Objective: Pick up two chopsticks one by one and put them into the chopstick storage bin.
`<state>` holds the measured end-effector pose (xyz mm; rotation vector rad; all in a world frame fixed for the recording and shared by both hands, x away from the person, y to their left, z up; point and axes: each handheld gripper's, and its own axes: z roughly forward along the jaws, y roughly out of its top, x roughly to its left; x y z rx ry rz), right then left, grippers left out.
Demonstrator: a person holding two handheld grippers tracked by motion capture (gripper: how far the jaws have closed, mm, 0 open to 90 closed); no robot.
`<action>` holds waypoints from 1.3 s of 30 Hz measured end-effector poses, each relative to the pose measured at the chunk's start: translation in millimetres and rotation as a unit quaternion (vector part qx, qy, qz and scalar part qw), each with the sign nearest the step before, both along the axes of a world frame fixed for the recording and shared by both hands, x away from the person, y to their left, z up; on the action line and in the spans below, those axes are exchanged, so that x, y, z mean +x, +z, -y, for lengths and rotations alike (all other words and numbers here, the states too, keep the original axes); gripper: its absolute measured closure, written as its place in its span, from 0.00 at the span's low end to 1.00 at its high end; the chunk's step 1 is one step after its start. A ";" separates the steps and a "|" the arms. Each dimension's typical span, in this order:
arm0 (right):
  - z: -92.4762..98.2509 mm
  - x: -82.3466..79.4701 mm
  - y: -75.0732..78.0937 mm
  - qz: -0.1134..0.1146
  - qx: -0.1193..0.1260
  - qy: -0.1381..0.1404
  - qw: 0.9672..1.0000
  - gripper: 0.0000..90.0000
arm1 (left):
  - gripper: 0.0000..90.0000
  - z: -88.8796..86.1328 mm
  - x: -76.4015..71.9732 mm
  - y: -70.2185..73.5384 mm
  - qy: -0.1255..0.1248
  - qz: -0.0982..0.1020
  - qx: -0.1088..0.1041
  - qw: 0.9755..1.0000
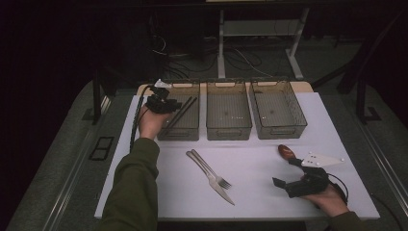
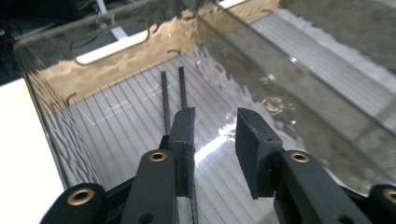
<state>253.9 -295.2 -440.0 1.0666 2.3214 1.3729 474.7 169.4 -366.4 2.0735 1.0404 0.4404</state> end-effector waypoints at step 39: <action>0.3 -1.1 0.3 -0.001 0.001 -0.005 1.000 0.00 | 0.41 11.1 -132.3 -11.5 -0.137 0.023 -0.065 0.988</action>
